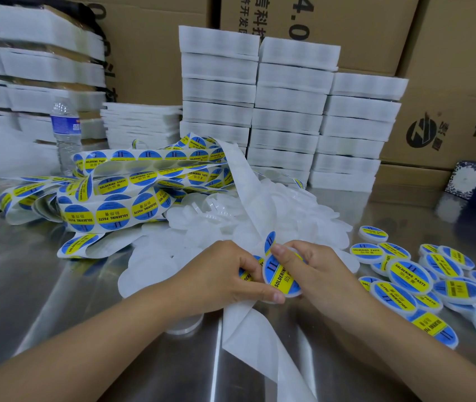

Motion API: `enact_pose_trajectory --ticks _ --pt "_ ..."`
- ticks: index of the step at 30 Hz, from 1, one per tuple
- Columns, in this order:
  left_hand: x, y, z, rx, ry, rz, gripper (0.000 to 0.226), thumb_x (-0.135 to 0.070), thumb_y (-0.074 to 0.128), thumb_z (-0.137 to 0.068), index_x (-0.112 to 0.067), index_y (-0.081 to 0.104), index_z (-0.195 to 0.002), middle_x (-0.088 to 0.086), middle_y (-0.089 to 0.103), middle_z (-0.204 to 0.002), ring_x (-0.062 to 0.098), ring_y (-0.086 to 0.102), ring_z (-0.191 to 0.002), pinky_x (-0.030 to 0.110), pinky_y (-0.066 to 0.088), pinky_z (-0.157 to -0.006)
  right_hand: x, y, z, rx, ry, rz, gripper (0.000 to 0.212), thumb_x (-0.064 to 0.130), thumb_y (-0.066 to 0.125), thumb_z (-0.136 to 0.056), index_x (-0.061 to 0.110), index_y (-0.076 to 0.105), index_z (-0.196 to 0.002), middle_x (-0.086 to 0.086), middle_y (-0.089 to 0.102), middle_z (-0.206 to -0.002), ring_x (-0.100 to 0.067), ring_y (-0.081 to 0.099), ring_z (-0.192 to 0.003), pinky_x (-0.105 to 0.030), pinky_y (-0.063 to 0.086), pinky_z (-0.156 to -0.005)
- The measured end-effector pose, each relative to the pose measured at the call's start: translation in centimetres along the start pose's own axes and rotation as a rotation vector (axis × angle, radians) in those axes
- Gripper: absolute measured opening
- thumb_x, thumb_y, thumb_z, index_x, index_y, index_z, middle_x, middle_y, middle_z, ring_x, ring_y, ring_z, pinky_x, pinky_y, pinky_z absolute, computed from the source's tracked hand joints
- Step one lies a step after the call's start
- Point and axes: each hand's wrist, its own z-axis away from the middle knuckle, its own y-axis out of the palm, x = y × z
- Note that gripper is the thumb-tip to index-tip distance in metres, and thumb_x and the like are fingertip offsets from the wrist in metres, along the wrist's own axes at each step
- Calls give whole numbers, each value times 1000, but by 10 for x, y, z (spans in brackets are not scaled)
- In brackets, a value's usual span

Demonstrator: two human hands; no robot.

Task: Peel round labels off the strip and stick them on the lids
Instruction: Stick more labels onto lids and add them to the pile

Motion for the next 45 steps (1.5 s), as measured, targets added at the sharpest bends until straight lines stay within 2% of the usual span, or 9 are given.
enact_pose_trajectory --ticks 4,11,21,26,32,36,38,42,45 --pt "0 0 1 0 1 1 48 -66 72 -48 -21 73 -65 15 69 -82 34 62 -82 50 51 -78 2 0 1 13 21 -25 44 46 50 -88 7 61 -72 4 59 -57 -6 51 -53 -19 41 -53" --pt "0 0 0 -3 -4 7 52 -66 72 -49 -16 72 -67 21 66 -84 27 57 -74 49 50 -76 8 0 3 4 38 -74 47 38 46 -94 -1 58 -72 2 57 -56 -7 49 -52 -17 39 -51" --pt "0 0 0 -3 -3 13 55 -66 72 -50 -15 73 -69 21 67 -87 33 60 -77 49 50 -77 12 0 6 7 60 -116 43 36 43 -96 9 57 -66 6 57 -50 -3 49 -45 -12 37 -47" --pt "0 -1 1 2 -12 28 53 -67 71 -49 -18 73 -68 22 67 -87 21 55 -72 44 49 -70 12 1 7 -2 61 -140 45 36 40 -97 12 55 -63 8 57 -48 -1 49 -44 -10 37 -46" --pt "0 -1 0 -3 -22 18 52 -70 69 -49 -22 74 -69 17 68 -85 18 56 -71 35 44 -66 11 1 7 -8 77 -135 45 37 37 -98 12 56 -66 8 59 -49 0 51 -44 -9 38 -47" --pt "-1 -1 0 1 -21 26 46 -66 72 -53 -22 74 -68 9 71 -81 21 61 -74 41 49 -68 8 1 7 -17 98 -156 48 38 38 -98 4 59 -73 7 60 -52 -2 51 -46 -10 38 -48" --pt "-1 -2 0 -1 -23 25 35 -59 76 -57 -25 74 -65 -1 71 -75 9 59 -66 31 48 -63 7 0 6 -13 103 -149 52 41 39 -97 -2 60 -77 2 61 -58 -6 52 -51 -12 40 -50" --pt "-1 -2 0 1 -20 15 23 -51 79 -64 -30 72 -59 -6 69 -68 1 56 -63 23 46 -62 9 0 5 7 118 -148 49 56 46 -84 14 59 -61 6 53 -49 -5 44 -42 -13 34 -40" --pt "-1 -2 0 -11 8 44 27 -58 76 -56 -31 72 -60 2 62 -62 5 48 -60 26 40 -61 6 1 4 4 16 -49 45 67 69 -61 23 62 -62 12 54 -50 0 46 -45 -10 36 -45"
